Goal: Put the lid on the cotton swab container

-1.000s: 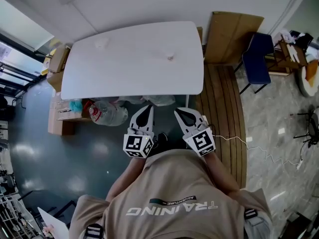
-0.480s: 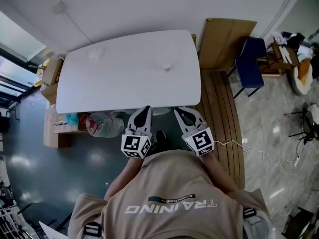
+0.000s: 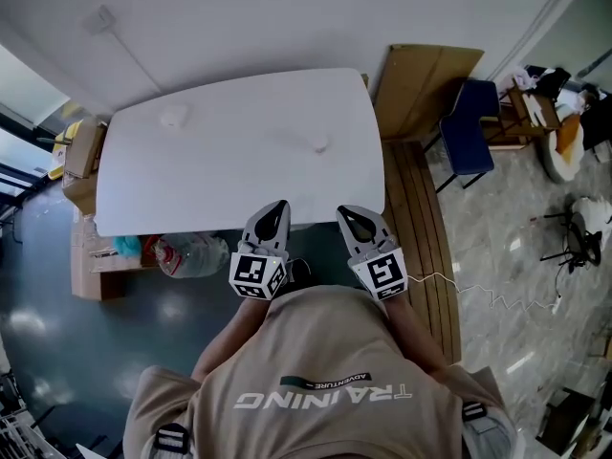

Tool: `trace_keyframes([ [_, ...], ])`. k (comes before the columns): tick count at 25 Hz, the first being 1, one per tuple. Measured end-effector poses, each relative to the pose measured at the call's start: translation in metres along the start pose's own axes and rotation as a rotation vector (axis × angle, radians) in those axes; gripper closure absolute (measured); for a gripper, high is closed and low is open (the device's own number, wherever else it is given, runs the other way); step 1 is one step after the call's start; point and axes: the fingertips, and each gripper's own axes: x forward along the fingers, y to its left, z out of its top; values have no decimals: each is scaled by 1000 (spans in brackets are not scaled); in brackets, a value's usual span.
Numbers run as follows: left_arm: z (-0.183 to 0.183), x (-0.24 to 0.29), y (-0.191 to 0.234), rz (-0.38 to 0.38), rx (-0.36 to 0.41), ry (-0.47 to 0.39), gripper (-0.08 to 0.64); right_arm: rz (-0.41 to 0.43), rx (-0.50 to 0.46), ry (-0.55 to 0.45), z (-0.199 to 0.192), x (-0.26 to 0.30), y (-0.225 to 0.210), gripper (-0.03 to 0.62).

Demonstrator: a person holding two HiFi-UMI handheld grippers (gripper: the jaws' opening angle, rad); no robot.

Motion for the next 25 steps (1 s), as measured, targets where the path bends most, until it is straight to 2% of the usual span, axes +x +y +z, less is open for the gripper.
trace_keyframes([
  [8,2,13,36,-44,-13,6,548,-54,58,-4,8,37,-7,575],
  [14,4,25,48,-100,-8,6,548,-110,55,-5,15,58,-17,575],
  [25,-2,56,58,-81,-26,21,548,-113,39,15,13,73,-51,574],
])
